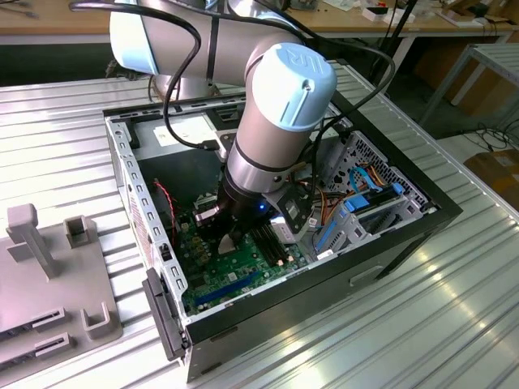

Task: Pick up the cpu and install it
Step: 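Place the cpu into insertion slot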

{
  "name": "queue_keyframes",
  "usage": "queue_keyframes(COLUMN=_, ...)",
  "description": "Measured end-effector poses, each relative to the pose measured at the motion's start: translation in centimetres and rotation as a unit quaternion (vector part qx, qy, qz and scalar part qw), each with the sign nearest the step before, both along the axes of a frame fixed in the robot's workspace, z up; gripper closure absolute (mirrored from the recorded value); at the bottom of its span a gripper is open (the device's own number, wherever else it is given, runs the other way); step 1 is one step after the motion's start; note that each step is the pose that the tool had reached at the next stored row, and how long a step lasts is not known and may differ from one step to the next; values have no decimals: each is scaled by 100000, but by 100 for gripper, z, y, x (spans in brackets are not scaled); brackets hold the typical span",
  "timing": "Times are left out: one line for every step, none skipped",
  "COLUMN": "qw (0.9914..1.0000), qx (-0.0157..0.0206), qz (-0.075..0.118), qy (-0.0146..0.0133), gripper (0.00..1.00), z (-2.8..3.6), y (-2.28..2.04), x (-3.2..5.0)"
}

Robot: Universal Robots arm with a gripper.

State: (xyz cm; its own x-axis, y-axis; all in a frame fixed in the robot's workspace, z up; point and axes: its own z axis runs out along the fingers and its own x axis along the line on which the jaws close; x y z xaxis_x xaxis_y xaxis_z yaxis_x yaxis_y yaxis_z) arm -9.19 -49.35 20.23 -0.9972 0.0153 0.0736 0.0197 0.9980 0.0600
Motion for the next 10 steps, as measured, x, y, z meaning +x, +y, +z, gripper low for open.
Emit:
queue_keyframes(qw=100000, qx=0, qz=5, qy=-2, gripper=52, z=0, y=0, x=0)
queue_keyframes(qw=100000, qx=1, qz=7, qy=-1, gripper=52, z=0, y=0, x=0)
queue_keyframes(qw=100000, qx=-2, qz=8, qy=0, gripper=52, z=0, y=0, x=0)
queue_keyframes(qw=100000, qx=-7, qz=12, qy=3, gripper=52, z=1, y=0, x=0)
queue_keyframes(qw=100000, qx=-2, qz=11, qy=1, gripper=52, z=0, y=0, x=0)
queue_keyframes(qw=100000, qx=-1, qz=12, qy=7, gripper=52, z=-3, y=0, x=0)
queue_keyframes(qw=100000, qx=5, qz=10, qy=2, gripper=52, z=-6, y=0, x=0)
queue_keyframes(qw=100000, qx=4, qz=13, qy=4, gripper=52, z=-8, y=0, x=0)
queue_keyframes(qw=100000, qx=1, qz=13, qy=1, gripper=52, z=-9, y=0, x=0)
queue_keyframes(qw=100000, qx=4, qz=9, qy=4, gripper=52, z=-9, y=0, x=0)
